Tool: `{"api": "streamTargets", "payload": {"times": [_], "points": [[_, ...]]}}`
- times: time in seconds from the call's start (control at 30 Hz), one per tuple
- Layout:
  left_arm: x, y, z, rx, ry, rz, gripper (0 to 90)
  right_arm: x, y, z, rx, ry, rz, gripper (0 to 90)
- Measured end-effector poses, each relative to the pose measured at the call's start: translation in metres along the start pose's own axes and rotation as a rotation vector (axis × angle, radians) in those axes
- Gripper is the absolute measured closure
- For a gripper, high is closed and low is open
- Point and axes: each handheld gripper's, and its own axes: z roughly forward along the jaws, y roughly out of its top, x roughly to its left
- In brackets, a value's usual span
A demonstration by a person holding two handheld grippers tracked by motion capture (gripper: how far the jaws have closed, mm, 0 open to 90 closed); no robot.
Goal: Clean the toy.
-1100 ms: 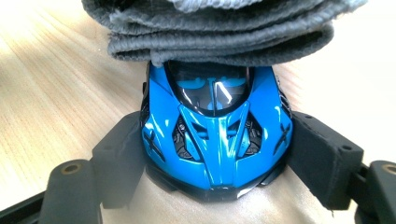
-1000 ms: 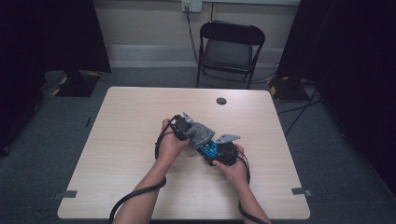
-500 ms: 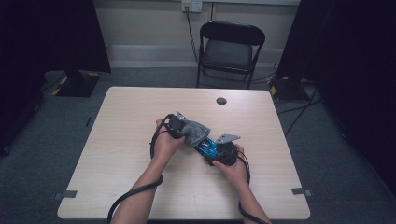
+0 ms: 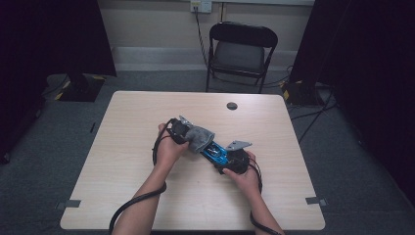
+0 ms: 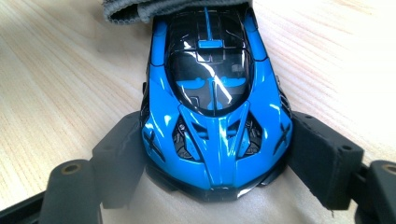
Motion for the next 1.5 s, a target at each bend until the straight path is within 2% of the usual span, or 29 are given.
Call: {"api": "streamTargets", "payload": {"times": [0.17, 0.47, 0.67, 0.87, 1.0, 1.13, 1.27, 1.33, 1.37, 1.5], "points": [[0.004, -0.005, 0.0, -0.002, 0.001, -0.028, 71.3, 0.0, 0.0, 0.0, 0.0, 0.0, 0.0, 23.5], [0.015, -0.013, -0.003, 0.013, 0.031, -0.046, 71.3, 0.0, 0.0, 0.0, 0.0, 0.0, 0.0, 23.5], [0.025, -0.023, -0.007, 0.006, 0.039, -0.095, 71.3, 0.0, 0.0, 0.0, 0.0, 0.0, 0.0, 23.5], [0.03, -0.027, -0.014, -0.003, 0.043, -0.11, 71.5, 0.0, 0.0, 0.0, 0.0, 0.0, -0.001, 23.5], [0.032, -0.026, -0.022, -0.012, 0.044, -0.102, 71.6, 0.0, 0.0, 0.0, 0.0, 0.0, 0.0, 23.5], [0.027, -0.02, -0.032, -0.048, 0.037, -0.085, 71.7, 0.0, 0.0, 0.0, 0.0, 0.0, 0.0, 23.5], [0.013, -0.008, -0.043, -0.086, 0.006, -0.039, 71.6, 0.0, 0.0, 0.0, 0.0, 0.0, 0.0, 23.5], [0.01, -0.006, -0.044, -0.098, -0.001, -0.037, 71.7, 0.0, 0.0, 0.0, 0.0, 0.001, 0.0, 23.5], [0.007, -0.004, -0.044, -0.114, -0.022, -0.04, 71.6, 0.0, 0.0, 0.0, 0.0, 0.0, 0.0, 23.5], [-0.007, 0.001, -0.041, -0.121, -0.05, -0.015, 71.7, 0.0, 0.0, 0.0, -0.001, 0.0, 0.0, 23.5]]}}
